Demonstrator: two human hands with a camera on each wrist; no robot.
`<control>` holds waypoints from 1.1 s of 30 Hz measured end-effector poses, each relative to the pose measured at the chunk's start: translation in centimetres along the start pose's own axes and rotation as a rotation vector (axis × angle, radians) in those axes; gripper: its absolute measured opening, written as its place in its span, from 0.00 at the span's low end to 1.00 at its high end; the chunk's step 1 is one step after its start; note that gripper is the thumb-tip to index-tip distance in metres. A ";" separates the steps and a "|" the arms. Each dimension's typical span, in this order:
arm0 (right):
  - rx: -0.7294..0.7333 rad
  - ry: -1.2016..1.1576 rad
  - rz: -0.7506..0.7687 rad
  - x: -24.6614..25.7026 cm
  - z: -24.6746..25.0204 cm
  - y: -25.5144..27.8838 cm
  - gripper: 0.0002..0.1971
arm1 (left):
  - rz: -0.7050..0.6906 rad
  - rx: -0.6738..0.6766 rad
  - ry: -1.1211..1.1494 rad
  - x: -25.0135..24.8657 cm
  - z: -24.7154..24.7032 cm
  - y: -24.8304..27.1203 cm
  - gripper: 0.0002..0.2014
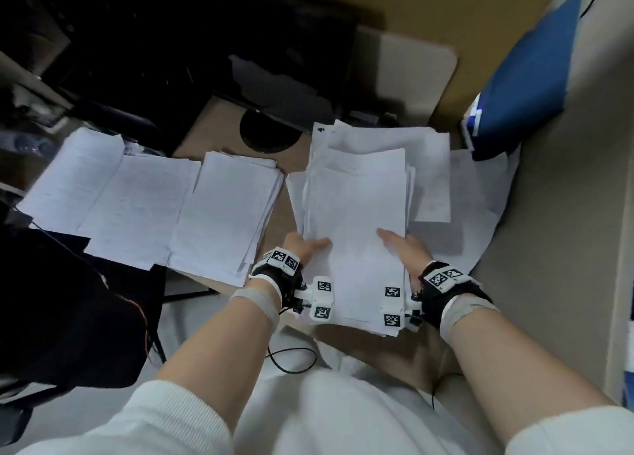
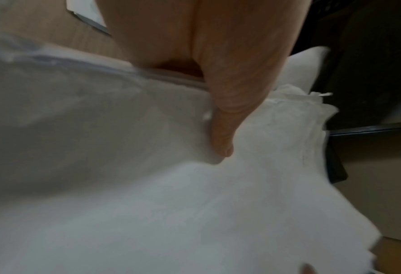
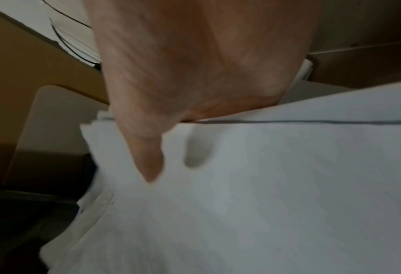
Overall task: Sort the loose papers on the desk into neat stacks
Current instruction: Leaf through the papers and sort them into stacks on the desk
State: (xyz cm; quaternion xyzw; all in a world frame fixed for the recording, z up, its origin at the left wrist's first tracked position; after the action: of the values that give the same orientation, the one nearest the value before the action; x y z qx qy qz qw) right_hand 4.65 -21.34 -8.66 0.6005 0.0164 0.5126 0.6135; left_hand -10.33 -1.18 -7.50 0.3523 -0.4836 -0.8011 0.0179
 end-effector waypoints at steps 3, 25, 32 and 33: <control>-0.126 -0.167 -0.098 -1.7 0.6 -1.9 0.41 | -0.030 0.003 -0.074 0.2 0.7 -1.2 0.25; -0.760 -0.442 -0.041 1.1 5.1 1.4 0.19 | -0.172 0.004 -0.235 -3.2 2.8 -6.3 0.09; -0.875 -0.394 -0.003 2.6 6.8 3.7 0.17 | -0.379 -0.121 -0.361 -5.8 2.0 -5.0 0.24; -0.882 -0.400 0.017 2.7 6.9 3.9 0.18 | -0.404 -0.128 -0.335 -5.9 1.8 -5.0 0.22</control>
State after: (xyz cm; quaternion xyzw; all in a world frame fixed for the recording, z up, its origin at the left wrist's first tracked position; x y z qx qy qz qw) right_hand 7.97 -25.51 -2.15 0.3700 -0.3257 0.3501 0.7965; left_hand -5.43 5.06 -7.75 0.3023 -0.3481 -0.8646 -0.2001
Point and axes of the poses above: each hand's wrist, its own y-axis away from the middle knuckle, its own z-axis out of the back of the hand, x = y × z, the point moved 7 cm from there along -y, towards the middle knuckle, and after that the axes turned 6 degrees about y, right-handed, at the moved point
